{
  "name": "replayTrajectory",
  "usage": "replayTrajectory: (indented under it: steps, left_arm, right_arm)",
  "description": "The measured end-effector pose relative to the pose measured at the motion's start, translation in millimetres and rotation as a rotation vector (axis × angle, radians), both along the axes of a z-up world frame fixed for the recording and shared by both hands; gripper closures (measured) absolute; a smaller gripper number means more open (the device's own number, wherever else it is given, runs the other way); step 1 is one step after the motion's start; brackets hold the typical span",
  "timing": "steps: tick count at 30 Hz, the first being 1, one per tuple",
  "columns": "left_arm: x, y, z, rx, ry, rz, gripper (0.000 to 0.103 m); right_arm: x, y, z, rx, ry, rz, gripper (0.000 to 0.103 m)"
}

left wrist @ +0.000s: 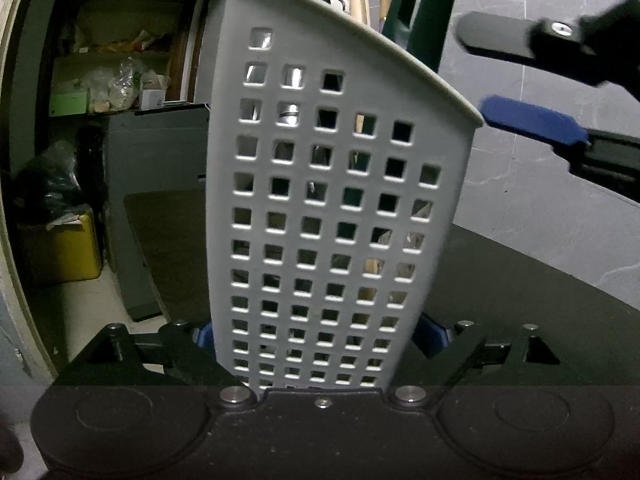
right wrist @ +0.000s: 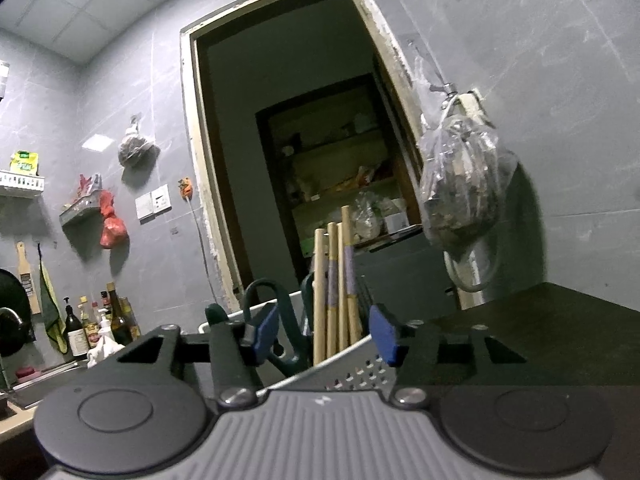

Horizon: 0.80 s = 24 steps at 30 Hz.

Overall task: Organize utensils
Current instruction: 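Open the right tool to release the chopsticks and pull it back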

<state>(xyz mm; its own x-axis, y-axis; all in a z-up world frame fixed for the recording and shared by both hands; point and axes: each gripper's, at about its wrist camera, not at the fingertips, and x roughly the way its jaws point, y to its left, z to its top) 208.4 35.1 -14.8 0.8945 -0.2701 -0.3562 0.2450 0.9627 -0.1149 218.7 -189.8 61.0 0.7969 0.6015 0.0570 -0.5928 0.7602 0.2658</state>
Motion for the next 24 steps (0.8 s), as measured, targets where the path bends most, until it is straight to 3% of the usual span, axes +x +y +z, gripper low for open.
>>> replayTrajectory:
  steps: [3,8,17,24]
  left_arm:
    - [-5,-2,2,0.003,-0.006,0.002,0.001]
    - [-18,-7,8,0.012,-0.042,-0.007,0.001]
    - [-49,-7,11,0.036,-0.047,0.027,0.001]
    - [-94,-1,18,0.044,-0.091,0.069,0.001]
  right_arm:
    - [-8,-8,-2,0.005,0.003,-0.02,0.034]
    - [-21,-21,-4,0.024,0.01,-0.049,0.02]
    - [-44,-39,-11,0.031,0.025,-0.078,0.004]
    - [-70,-47,-15,-0.003,0.053,-0.126,0.0]
